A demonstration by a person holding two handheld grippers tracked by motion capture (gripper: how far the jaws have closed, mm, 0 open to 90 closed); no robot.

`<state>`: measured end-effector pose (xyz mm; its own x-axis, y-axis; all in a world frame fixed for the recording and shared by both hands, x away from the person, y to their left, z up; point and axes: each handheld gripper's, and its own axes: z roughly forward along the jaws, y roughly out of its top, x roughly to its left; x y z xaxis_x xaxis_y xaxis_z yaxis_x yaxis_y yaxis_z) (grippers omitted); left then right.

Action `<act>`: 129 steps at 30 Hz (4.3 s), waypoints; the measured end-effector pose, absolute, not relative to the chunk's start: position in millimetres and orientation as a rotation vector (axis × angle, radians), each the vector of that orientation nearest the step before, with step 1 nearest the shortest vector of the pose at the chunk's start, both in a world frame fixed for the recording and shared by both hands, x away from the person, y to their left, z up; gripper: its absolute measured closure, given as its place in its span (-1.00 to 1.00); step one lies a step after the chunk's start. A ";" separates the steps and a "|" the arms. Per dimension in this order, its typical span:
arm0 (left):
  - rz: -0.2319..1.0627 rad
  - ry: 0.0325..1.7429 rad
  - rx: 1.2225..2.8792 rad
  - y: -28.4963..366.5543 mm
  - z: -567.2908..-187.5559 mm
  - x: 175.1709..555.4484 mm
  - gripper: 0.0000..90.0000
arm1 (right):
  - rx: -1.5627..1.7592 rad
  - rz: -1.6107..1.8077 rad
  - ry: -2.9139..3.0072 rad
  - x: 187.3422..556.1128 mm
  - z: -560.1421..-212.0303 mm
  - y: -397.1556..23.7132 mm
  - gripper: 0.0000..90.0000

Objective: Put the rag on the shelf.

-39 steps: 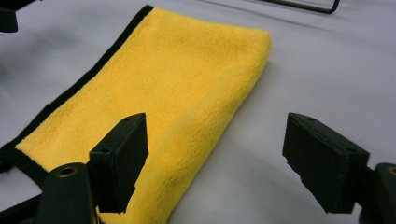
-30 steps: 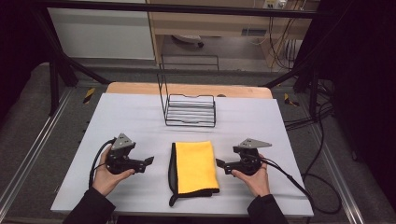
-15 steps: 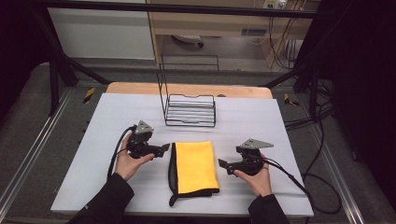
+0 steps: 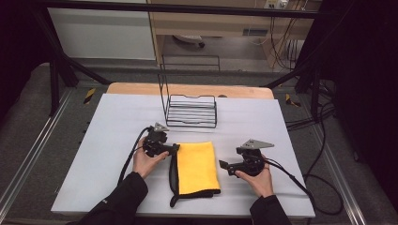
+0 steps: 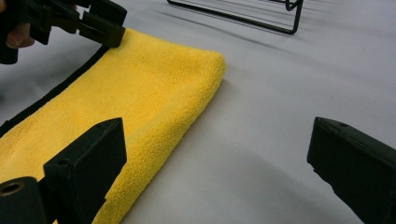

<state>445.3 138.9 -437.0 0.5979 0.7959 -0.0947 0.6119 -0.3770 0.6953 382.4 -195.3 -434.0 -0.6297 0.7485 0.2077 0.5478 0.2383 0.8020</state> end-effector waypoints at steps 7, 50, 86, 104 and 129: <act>0.304 1.123 2.121 133.0 -443.3 446.0 0.03 | 1.223 1.358 2.296 382.9 -433.9 -194.9 -0.84; 0.227 1.111 2.131 126.5 -444.2 445.3 0.67 | 1.474 1.261 2.394 444.4 -454.4 -143.2 0.63; 0.280 0.940 1.967 141.6 -390.2 405.4 0.79 | 1.273 1.478 2.253 403.2 -402.3 -153.3 0.87; 0.348 0.853 1.864 148.5 -357.1 387.3 0.79 | 1.131 1.605 2.130 383.7 -368.3 -157.8 0.86; 0.464 0.755 1.744 146.4 -314.0 370.0 0.79 | 0.980 1.713 1.939 360.5 -324.5 -159.6 0.87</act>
